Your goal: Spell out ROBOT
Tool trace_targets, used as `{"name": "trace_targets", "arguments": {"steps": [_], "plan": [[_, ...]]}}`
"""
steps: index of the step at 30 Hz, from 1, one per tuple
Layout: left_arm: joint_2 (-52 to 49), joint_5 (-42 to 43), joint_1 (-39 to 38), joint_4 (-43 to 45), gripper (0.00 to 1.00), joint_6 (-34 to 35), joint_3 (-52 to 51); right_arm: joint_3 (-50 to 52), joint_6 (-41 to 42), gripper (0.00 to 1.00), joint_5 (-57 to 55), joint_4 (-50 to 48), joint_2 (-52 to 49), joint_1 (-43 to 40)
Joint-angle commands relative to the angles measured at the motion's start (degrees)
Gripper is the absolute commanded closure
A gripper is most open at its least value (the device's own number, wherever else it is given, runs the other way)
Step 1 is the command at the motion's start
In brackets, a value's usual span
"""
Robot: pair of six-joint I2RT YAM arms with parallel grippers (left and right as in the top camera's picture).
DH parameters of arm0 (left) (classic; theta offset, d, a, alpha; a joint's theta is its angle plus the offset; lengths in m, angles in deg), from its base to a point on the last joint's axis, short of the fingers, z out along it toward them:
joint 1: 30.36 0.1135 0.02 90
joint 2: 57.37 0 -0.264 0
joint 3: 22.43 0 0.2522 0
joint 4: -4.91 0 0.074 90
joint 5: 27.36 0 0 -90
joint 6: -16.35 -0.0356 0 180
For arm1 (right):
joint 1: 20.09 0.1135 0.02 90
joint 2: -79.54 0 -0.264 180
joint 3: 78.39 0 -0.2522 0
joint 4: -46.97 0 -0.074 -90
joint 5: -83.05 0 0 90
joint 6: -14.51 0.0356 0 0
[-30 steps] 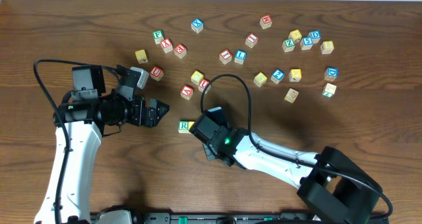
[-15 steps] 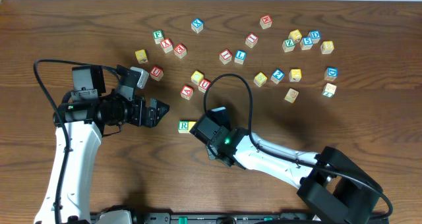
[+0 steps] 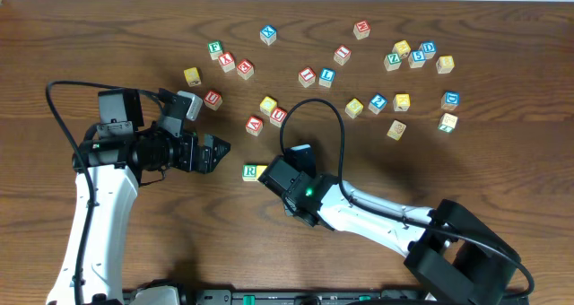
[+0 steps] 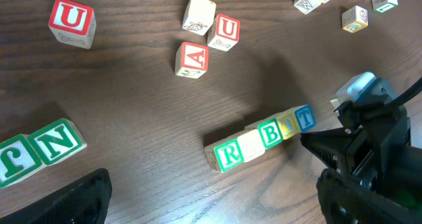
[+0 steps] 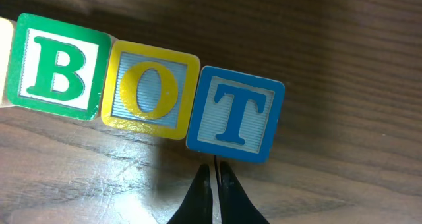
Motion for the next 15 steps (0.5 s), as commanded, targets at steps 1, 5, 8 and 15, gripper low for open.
{"name": "trace_targets", "arguments": {"steps": [1,5,8,15], "plan": [[0.3,0.1,0.3,0.0,0.02,-0.5,0.6,0.0,1.0,0.99,-2.8,-0.2,0.0,0.5],[0.3,0.1,0.3,0.0,0.02,-0.5,0.6,0.0,1.0,0.99,-2.8,-0.2,0.0,0.5],[0.3,0.1,0.3,0.0,0.02,-0.5,0.6,0.0,1.0,0.99,-2.9,-0.2,0.0,0.5],[0.3,0.1,0.3,0.0,0.02,-0.5,0.6,0.0,1.0,0.99,-3.1,-0.5,0.0,0.5]]}}
